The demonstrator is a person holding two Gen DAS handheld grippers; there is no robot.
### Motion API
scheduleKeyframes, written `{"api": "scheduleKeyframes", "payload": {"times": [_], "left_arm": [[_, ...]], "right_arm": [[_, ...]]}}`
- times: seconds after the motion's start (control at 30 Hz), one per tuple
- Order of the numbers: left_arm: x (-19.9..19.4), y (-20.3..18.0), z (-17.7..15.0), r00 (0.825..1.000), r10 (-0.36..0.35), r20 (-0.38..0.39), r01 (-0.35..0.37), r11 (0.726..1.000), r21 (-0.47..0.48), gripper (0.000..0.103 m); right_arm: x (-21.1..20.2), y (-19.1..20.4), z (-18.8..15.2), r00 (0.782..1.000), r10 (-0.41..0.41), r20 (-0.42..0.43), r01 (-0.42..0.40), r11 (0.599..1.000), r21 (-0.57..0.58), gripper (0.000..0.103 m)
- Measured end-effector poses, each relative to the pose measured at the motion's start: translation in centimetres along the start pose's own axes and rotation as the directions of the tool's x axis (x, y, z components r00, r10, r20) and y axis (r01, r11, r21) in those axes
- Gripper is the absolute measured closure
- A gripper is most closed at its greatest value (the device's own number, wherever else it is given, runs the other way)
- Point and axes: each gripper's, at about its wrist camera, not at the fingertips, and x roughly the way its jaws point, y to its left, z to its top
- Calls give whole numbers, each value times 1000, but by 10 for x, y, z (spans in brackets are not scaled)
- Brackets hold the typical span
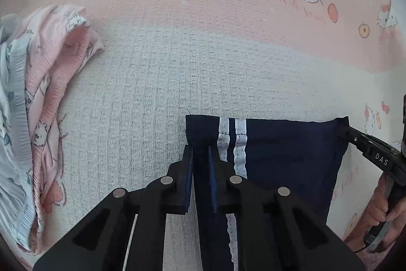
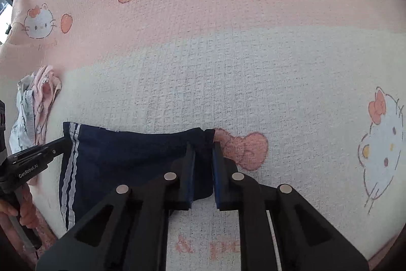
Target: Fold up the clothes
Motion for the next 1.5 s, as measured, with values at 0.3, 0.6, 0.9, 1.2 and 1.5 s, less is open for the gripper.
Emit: {"api": "scheduleKeyframes", "payload": {"times": [0.3, 0.6, 0.9, 1.2, 1.5], "left_arm": [[-27, 3, -16, 997, -63, -38, 59, 993, -101, 88], [-64, -16, -133, 982, -114, -148, 95, 987, -131, 88], [-73, -16, -181, 979, -9, -203, -9, 996, -90, 83], [-75, -33, -200, 979, 27, -200, -36, 998, -44, 82], [-79, 1, -238, 959, -207, -195, 130, 929, -347, 64]], "right_arm": [[-35, -3, -2, 998, 62, -10, -61, 997, 50, 63], [-68, 37, -129, 972, 159, -171, -161, 987, 3, 63], [-51, 52, -167, 974, 37, -225, -66, 990, -124, 63], [-53, 49, -173, 976, 37, -214, -68, 988, -138, 63], [-56, 25, -181, 943, 165, -287, -177, 984, -17, 57]]}}
